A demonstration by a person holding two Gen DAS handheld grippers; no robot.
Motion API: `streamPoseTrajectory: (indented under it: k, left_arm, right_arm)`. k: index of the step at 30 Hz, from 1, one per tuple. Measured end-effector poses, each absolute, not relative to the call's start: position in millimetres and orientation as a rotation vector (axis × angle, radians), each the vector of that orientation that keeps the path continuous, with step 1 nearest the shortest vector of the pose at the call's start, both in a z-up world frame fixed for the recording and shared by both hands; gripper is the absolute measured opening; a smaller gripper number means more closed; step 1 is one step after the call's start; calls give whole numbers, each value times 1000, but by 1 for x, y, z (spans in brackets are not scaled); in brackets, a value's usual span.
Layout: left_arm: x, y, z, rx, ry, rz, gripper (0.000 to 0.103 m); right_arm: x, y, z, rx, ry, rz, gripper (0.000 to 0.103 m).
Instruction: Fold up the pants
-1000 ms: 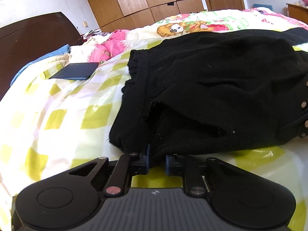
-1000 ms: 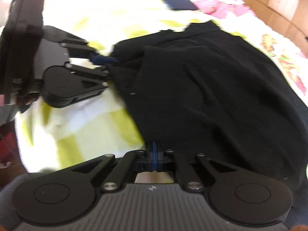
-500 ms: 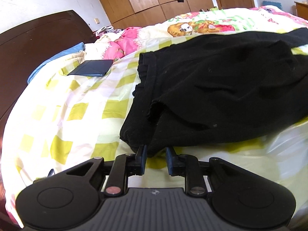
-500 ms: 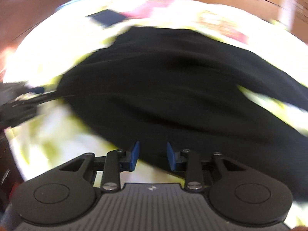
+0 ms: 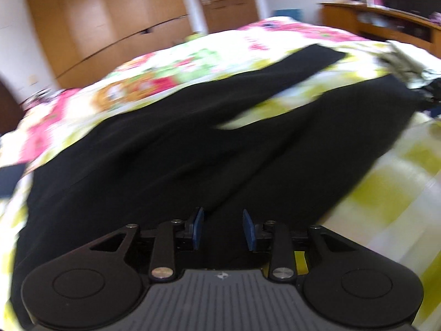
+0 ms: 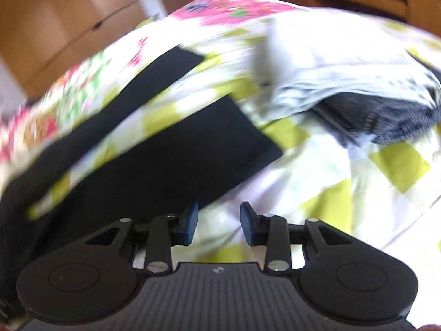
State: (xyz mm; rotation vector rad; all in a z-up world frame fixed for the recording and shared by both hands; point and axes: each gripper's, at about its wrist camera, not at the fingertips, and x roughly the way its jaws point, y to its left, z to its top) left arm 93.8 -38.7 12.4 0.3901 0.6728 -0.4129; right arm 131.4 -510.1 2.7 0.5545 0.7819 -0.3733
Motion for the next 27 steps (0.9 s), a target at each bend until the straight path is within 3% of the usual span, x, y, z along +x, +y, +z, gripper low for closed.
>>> streamPoseTrajectory:
  k: [7,8,9,10,16,18,19,21,24,27]
  left_arm:
    - [101,-117,12,466,659,-560,54]
    - [102,-123,11,476,659,-572,54]
    - [101,-129,11,488,657,-584,54]
    - [100,-133,10,496,655,-589,54]
    - [102,-141,17,504,628,-618,56]
    - [100,-142,19,487,623,-627,61]
    - [98,-142,18,486,626,-630,64]
    - [98,-142,12,486,647,-630,65]
    - [96,-127,7,500,666,-595,65]
    - [99,-96,8,477,684,-535,65]
  right_arm:
    - [156,-546,-23,768,672,-379,33]
    - [160,-549,-25,785,664,-372,28]
    - [158,-544,-24,803,659,-365,8]
    - [163,-547,-25,839,660,-347,6]
    - [114,-553,22,819,558,-289,5]
    - [109,-556,20,757,615,-305,6]
    - [113,-556,11,725,668,-335,12]
    - [118,-551,-8,661,753,-403,12]
    - [105,-539,5,570,742,-440,19]
    - [87,-522,31,467,708,-479,19]
